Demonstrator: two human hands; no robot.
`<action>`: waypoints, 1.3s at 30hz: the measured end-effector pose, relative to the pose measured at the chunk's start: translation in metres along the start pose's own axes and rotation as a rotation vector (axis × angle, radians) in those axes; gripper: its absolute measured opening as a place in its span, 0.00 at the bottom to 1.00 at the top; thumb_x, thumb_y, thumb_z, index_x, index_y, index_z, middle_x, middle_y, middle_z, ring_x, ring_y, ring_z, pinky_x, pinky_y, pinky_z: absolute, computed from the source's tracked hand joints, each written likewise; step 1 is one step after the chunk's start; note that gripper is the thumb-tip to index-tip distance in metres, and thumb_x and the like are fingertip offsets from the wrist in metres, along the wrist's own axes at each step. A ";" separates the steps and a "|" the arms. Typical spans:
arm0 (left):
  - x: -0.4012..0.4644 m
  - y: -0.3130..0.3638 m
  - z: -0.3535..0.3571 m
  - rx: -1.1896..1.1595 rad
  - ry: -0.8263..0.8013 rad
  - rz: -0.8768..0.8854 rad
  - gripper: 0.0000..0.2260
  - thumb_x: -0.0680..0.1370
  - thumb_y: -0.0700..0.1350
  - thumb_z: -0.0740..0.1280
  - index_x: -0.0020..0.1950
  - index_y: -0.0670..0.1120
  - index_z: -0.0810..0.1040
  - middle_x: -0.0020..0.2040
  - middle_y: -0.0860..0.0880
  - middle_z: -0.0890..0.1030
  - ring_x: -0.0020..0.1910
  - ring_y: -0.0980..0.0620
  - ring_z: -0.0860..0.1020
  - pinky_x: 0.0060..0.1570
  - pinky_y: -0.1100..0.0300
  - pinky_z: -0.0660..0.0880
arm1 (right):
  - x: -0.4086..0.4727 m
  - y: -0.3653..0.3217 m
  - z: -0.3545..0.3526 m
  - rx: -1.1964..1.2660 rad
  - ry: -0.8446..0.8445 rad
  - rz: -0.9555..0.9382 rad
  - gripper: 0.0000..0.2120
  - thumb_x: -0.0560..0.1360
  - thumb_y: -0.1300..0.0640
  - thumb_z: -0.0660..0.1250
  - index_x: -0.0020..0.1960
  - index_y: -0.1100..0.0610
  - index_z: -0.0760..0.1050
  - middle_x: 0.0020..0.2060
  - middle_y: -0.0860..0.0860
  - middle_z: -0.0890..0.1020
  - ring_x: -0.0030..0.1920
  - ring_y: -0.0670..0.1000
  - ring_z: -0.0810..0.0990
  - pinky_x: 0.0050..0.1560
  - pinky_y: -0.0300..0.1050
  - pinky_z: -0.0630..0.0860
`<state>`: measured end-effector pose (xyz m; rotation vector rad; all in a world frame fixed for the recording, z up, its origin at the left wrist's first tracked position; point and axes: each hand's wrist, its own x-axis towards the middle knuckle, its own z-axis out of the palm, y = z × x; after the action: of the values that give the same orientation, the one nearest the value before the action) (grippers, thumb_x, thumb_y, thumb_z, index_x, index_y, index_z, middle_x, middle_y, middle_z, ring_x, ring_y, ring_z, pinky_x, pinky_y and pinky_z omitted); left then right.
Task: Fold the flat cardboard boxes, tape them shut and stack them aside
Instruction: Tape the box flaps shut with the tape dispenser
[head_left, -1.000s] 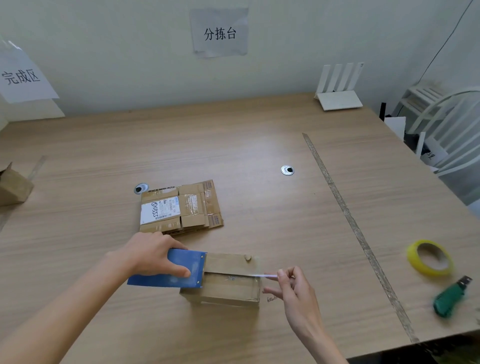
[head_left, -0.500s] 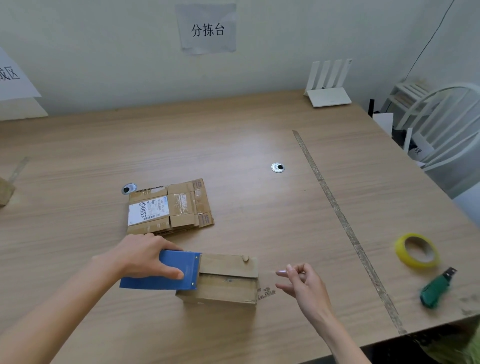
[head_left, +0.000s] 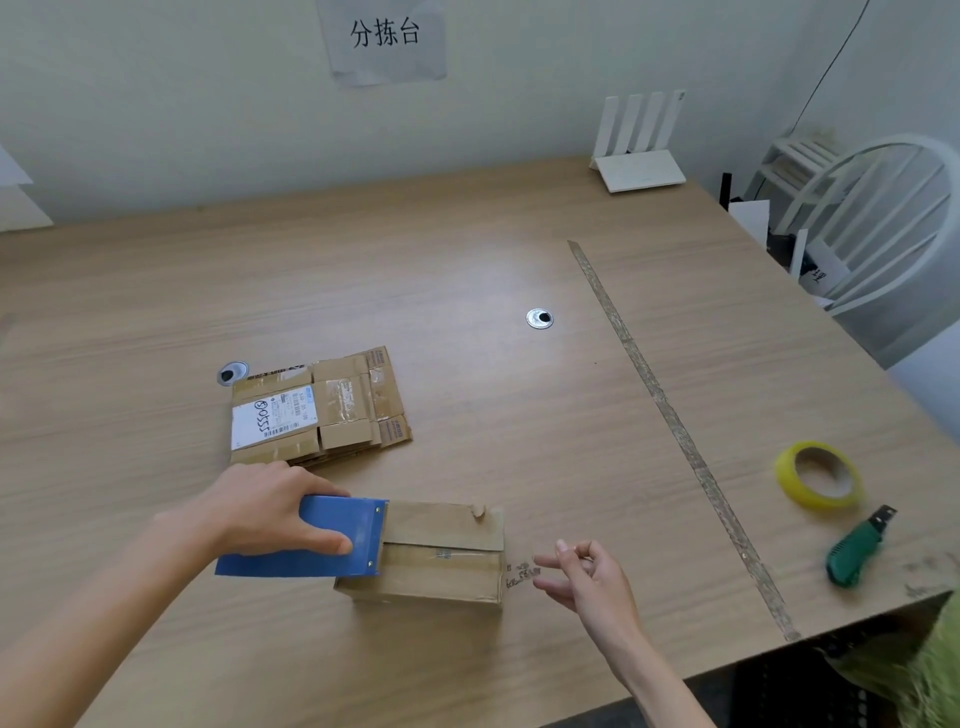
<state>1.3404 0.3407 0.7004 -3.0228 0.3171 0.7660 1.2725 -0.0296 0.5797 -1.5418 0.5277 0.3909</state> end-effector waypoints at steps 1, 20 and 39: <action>0.001 0.000 0.000 0.003 0.006 0.000 0.38 0.61 0.83 0.55 0.69 0.72 0.69 0.46 0.64 0.79 0.47 0.62 0.76 0.44 0.64 0.75 | 0.000 0.002 0.001 0.004 0.005 0.007 0.13 0.83 0.52 0.64 0.52 0.64 0.72 0.46 0.51 0.89 0.45 0.57 0.88 0.54 0.53 0.83; -0.002 0.001 0.002 0.008 0.013 -0.005 0.40 0.60 0.85 0.53 0.70 0.72 0.68 0.45 0.64 0.78 0.44 0.63 0.76 0.40 0.65 0.73 | 0.002 0.032 0.038 -0.083 0.001 0.232 0.17 0.78 0.46 0.72 0.49 0.61 0.82 0.41 0.51 0.88 0.42 0.53 0.87 0.45 0.49 0.82; -0.008 0.006 -0.001 0.037 0.042 0.019 0.37 0.61 0.83 0.54 0.69 0.73 0.68 0.42 0.66 0.77 0.40 0.65 0.73 0.34 0.67 0.65 | -0.012 -0.003 0.052 -0.218 0.456 -0.029 0.08 0.77 0.57 0.73 0.51 0.49 0.75 0.51 0.47 0.82 0.51 0.52 0.84 0.52 0.50 0.80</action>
<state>1.3323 0.3361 0.7052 -3.0089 0.3568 0.6904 1.2682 0.0229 0.5863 -1.8588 0.8358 0.0698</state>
